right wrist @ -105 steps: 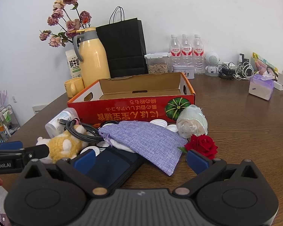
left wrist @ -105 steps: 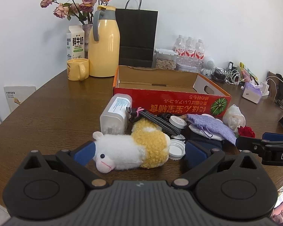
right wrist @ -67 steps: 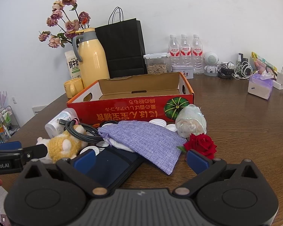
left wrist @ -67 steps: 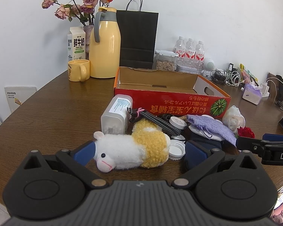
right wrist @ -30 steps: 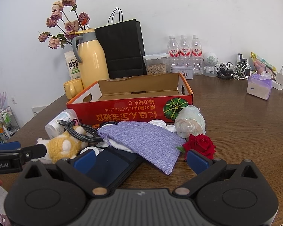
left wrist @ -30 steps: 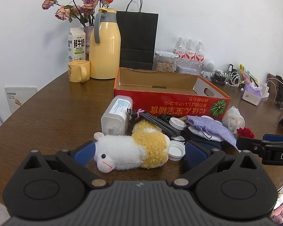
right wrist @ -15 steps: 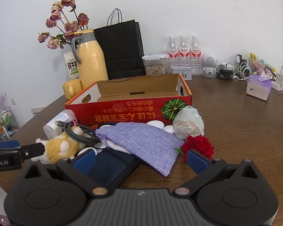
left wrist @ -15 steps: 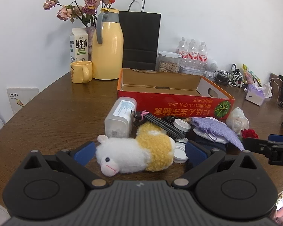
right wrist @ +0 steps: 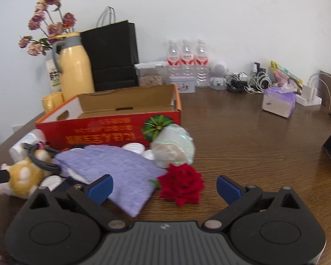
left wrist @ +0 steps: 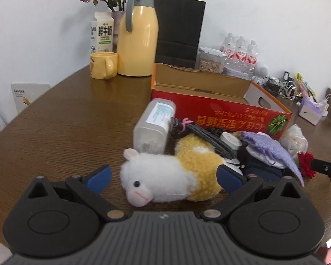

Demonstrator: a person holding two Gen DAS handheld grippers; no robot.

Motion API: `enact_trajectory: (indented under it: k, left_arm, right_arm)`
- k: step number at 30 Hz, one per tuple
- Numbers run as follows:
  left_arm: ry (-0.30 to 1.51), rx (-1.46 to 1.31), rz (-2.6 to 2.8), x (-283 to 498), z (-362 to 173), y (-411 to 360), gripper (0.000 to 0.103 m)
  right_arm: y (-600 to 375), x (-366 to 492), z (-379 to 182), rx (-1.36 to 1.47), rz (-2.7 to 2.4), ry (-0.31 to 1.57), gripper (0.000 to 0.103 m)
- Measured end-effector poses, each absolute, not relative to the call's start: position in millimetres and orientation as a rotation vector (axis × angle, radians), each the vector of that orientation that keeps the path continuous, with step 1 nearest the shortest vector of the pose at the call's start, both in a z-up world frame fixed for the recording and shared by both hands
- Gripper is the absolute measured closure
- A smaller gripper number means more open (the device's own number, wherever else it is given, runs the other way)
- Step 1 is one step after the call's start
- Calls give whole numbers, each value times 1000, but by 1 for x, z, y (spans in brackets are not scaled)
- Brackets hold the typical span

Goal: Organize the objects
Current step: 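Lower the left gripper onto the plush sheep and close on it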

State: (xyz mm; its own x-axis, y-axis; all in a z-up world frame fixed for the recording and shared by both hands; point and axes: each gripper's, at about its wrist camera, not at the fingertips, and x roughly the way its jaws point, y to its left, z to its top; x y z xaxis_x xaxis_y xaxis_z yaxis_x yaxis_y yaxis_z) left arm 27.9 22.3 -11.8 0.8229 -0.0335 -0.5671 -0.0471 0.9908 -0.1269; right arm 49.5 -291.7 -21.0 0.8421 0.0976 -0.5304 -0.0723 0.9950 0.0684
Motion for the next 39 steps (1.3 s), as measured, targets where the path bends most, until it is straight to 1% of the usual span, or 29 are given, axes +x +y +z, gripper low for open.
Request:
enact_trajectory:
  k: [9, 10, 11, 13, 15, 17, 22, 23, 24, 25, 26, 27, 30, 39]
  left_arm:
    - [595, -84, -30, 45, 3, 1, 0]
    - [605, -73, -35, 49, 3, -1, 0]
    - [617, -63, -46, 53, 2, -4, 0]
    - [637, -49, -64, 60, -2, -9, 0]
    - [658, -39, -72, 66, -7, -13, 1]
    - [675, -28, -78, 71, -12, -17, 2]
    - [679, 28, -79, 73, -20, -21, 7]
    - [681, 46, -80, 72, -21, -22, 11]
    - [685, 69, -76, 72, -23, -23, 21]
    - [689, 91, -67, 71, -24, -23, 27]
    - [693, 100, -82, 70, -24, -23, 30]
    - [694, 108, -98, 69, -23, -23, 36]
    - [698, 138, -132, 62, -19, -25, 48]
    - [724, 167, -200, 48, 1, -19, 58]
  right_arm:
    - [-309, 69, -34, 50, 89, 601, 9]
    - [-312, 71, -36, 54, 88, 608, 10]
    - [-314, 74, -38, 60, 89, 614, 15]
    - [-318, 77, -42, 75, 97, 629, 20]
    - [-320, 80, -46, 88, 108, 638, 23]
    - [-322, 82, -47, 97, 124, 639, 31]
    - [-324, 89, -50, 114, 154, 636, 37]
    - [-324, 90, -50, 117, 161, 635, 41]
    - [-323, 91, -50, 120, 171, 635, 45]
    - [-323, 91, -51, 121, 181, 637, 49]
    - [-322, 91, -51, 120, 188, 637, 53]
    - [-320, 90, -51, 116, 195, 633, 54]
    - [-319, 86, -50, 119, 207, 626, 57]
    - [-319, 70, -36, 122, 214, 589, 58]
